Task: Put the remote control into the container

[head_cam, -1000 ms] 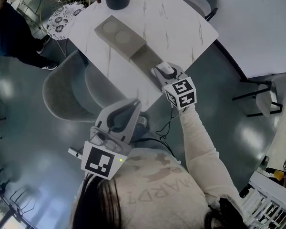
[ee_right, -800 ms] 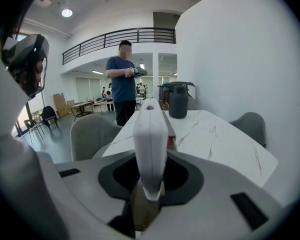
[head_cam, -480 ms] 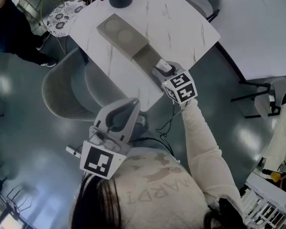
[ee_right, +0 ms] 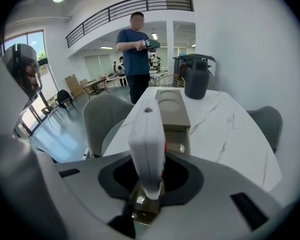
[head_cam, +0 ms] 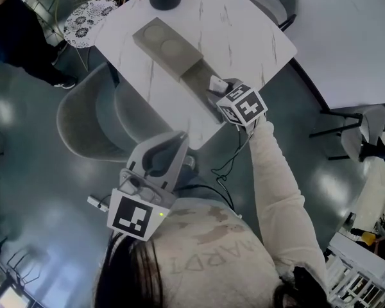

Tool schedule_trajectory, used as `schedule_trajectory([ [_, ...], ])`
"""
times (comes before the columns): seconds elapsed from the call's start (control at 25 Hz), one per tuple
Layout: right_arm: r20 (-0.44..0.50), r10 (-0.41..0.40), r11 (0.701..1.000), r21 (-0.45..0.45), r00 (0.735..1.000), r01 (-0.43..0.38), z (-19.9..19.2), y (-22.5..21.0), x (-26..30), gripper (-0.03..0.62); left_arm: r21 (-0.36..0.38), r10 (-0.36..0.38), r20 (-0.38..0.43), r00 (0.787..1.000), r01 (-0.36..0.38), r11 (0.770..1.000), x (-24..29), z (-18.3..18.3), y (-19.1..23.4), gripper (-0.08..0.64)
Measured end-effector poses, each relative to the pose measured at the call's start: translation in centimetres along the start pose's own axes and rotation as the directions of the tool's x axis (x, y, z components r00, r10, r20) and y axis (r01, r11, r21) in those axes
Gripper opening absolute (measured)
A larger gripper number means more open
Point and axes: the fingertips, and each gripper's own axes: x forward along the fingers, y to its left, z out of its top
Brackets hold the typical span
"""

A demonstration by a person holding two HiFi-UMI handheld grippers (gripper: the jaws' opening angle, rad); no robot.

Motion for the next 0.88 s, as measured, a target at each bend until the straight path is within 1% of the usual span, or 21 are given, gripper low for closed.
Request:
schedule_trajectory([
  [0.16, -0.120, 0.050, 0.999, -0.008, 0.992, -0.051, -0.3, 0.1, 0.5, 0.097, -0.011, 0.005, 0.001, 1.000, -0.005, 1.000, -0.3, -0.1, 0.2, 0.014],
  [0.36, -0.262, 0.074, 0.997, -0.018, 0.962, -0.081, -0.8, 0.0, 1.1, 0.095, -0.016, 0.010, 0.006, 1.000, -0.009, 1.000, -0.7, -0.2, 0.7, 0.014],
  [0.48, -0.338, 0.089, 0.995, -0.012, 0.937, -0.099, -1.2, -0.1, 1.8, 0.097, -0.018, 0.014, 0.009, 1.000, -0.014, 1.000, -0.8, -0.2, 1.0, 0.014],
  [0.64, -0.437, 0.119, 0.992, 0.012, 0.891, -0.126, -1.9, -0.1, 2.9, 0.097, -0.029, 0.025, 0.007, 1.000, -0.024, 0.999, -1.0, -0.4, 1.4, 0.014],
  [0.76, -0.489, 0.129, 0.991, 0.028, 0.863, -0.133, -2.1, -0.1, 4.0, 0.097, -0.033, 0.033, 0.006, 0.999, -0.032, 0.999, -1.2, -0.5, 1.8, 0.014],
  [0.88, -0.525, 0.128, 0.991, 0.034, 0.841, -0.129, -2.5, -0.1, 5.0, 0.097, -0.033, 0.041, 0.002, 0.999, -0.041, 0.999, -1.5, -0.6, 2.2, 0.014],
])
